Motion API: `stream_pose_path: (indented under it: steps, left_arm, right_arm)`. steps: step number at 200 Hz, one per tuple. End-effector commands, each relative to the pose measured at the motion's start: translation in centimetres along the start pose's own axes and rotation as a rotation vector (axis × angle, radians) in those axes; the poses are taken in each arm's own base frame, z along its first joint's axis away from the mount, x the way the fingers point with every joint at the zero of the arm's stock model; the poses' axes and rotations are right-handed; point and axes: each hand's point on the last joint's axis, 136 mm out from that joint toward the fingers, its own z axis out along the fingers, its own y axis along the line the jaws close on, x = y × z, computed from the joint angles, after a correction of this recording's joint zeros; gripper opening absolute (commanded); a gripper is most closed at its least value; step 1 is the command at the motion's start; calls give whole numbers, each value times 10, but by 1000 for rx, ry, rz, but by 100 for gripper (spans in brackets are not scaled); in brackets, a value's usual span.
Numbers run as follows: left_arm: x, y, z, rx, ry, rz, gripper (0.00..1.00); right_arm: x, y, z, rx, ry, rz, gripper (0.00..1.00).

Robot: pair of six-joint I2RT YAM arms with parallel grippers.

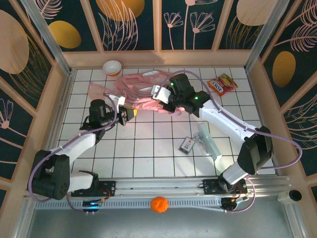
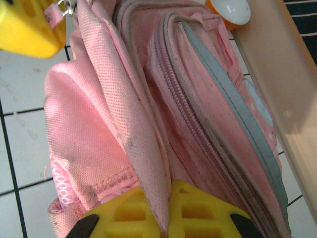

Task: Pack the student bag

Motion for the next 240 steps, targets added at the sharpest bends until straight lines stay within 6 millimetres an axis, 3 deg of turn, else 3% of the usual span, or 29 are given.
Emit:
stream_pose_path:
  steps: [1, 32, 56, 88, 126, 155, 173, 197, 240]
  left_arm:
    - [-24, -64, -6, 235, 15, 156, 0]
    - [-29, -84, 0, 286, 67, 173, 0]
    - [-33, -90, 11, 285, 87, 168, 0]
    - [-38, -106, 18, 320, 99, 211, 4]
    - [-42, -104, 6, 238, 78, 311, 33]
    - [-34, -98, -7, 166, 101, 467, 63]
    - [-34, -96, -18, 115, 83, 616, 69]
    - [-25, -88, -27, 61, 82, 837, 72]
    - [0, -62, -14, 54, 225, 967, 78]
  right_arm:
    - [-20, -34, 9, 188, -67, 80, 0]
    - [-28, -30, 18, 184, -100, 143, 0]
    - [-45, -12, 21, 133, -160, 115, 0]
    - [-40, -6, 24, 93, -135, 95, 0]
    - [-23, 16, -5, -92, -194, -78, 0]
    - [0, 20, -22, -174, -126, -211, 0]
    - [13, 24, -32, -216, -86, -317, 0]
    - [13, 22, -45, -218, -103, -398, 0]
    - [10, 27, -55, -271, -101, -467, 0]
